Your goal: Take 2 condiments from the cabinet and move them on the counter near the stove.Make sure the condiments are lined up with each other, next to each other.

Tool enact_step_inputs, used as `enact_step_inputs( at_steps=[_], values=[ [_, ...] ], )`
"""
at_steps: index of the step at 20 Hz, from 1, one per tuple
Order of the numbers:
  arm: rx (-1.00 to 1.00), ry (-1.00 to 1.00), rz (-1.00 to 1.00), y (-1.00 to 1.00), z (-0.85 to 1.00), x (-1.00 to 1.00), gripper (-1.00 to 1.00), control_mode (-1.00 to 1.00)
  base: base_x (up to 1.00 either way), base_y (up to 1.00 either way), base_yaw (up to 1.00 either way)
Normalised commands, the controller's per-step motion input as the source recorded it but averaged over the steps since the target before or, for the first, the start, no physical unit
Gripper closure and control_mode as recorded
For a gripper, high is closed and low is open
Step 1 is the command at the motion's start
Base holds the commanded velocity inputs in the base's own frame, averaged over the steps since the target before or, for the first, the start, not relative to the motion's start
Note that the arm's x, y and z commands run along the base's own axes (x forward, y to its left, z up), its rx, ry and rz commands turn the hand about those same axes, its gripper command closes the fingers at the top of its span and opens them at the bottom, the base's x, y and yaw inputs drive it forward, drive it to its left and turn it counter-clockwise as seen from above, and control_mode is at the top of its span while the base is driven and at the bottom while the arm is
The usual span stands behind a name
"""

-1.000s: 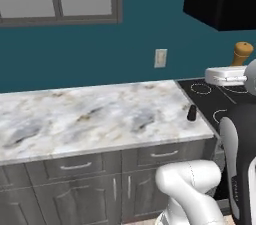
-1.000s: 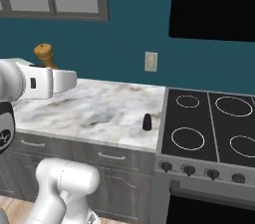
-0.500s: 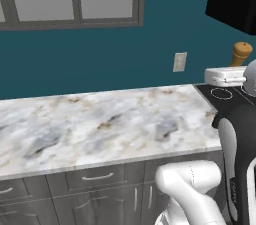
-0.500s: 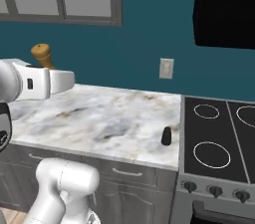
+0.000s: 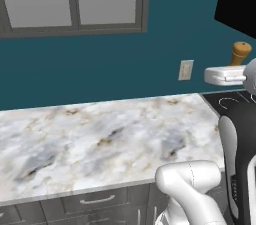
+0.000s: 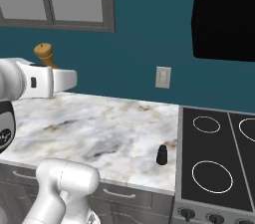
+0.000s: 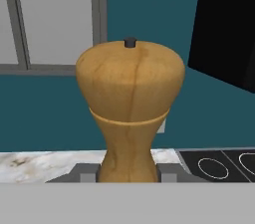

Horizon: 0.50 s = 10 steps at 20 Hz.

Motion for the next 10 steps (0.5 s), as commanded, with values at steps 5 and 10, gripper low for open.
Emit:
enact_step_inputs(
  at_steps=[5, 10],
  values=[
    [0.0, 0.0, 0.0, 0.0, 0.0, 0.0, 1.0, 1.0, 0.09, 0.0, 0.0],
    [0.0, 0.0, 0.0, 0.0, 0.0, 0.0, 1.0, 1.0, 0.07, 0.0, 0.01]
  ],
)
